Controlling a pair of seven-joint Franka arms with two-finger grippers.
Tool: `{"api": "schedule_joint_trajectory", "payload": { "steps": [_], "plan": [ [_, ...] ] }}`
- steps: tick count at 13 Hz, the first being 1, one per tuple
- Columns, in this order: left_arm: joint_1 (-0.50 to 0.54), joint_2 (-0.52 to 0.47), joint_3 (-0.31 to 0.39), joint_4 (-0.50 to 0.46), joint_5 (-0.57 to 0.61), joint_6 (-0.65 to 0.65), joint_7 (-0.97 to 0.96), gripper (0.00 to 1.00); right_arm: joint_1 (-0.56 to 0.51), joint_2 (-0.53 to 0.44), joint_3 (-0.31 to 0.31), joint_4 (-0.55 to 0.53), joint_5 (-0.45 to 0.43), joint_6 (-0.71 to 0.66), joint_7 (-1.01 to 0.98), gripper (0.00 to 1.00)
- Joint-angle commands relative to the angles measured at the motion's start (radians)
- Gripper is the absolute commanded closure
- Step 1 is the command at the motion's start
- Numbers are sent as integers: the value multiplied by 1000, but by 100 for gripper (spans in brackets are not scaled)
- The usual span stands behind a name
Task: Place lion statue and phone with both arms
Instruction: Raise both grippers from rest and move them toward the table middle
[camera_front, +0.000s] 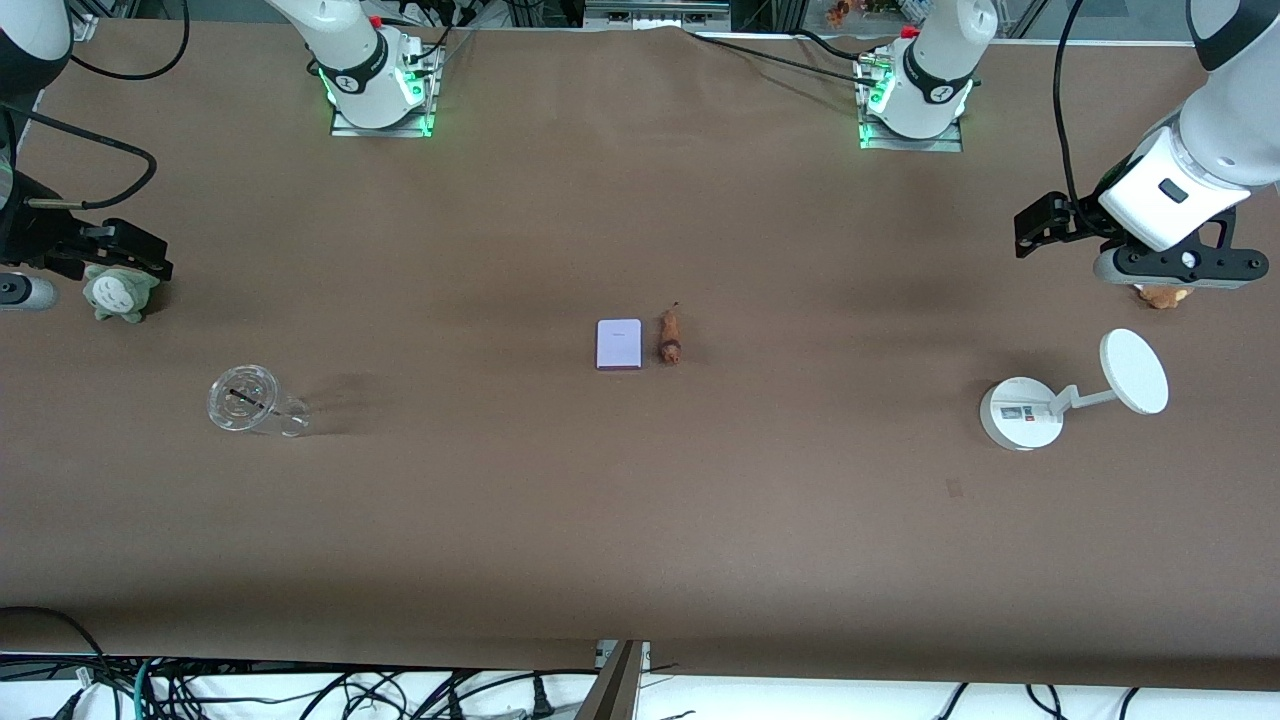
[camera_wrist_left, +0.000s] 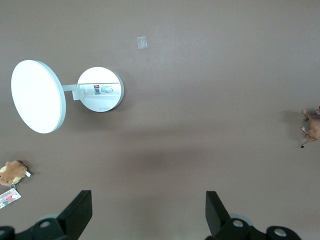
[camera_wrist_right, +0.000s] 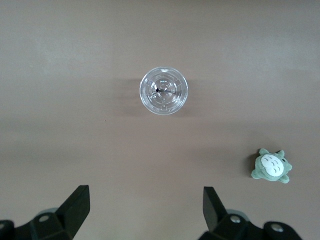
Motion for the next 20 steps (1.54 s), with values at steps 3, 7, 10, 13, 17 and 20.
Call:
{"api": "schedule_joint_trajectory", "payload": {
  "steps": [3,7,10,13,17,20],
  "plan": [
    [-4,3,-1,12,13,-19,18,0,1,6,-2,15,13,-4,-3,0],
    [-4,3,-1,12,13,-19,18,0,6,10,-1,15,10,0,-8,0],
    [-4,12,-1,14,13,-19,7,0,43,58,6,15,-2,6,4,0],
    [-8,24,-7,12,12,-57,5,0,52,61,6,15,-1,14,4,0],
    [-10,64,-46,14,-42,-54,-2,0,63,64,7,15,13,14,6,0],
    [-19,137,-107,12,-91,-17,-5,0,98,90,7,15,11,14,4,0]
  ]
}}
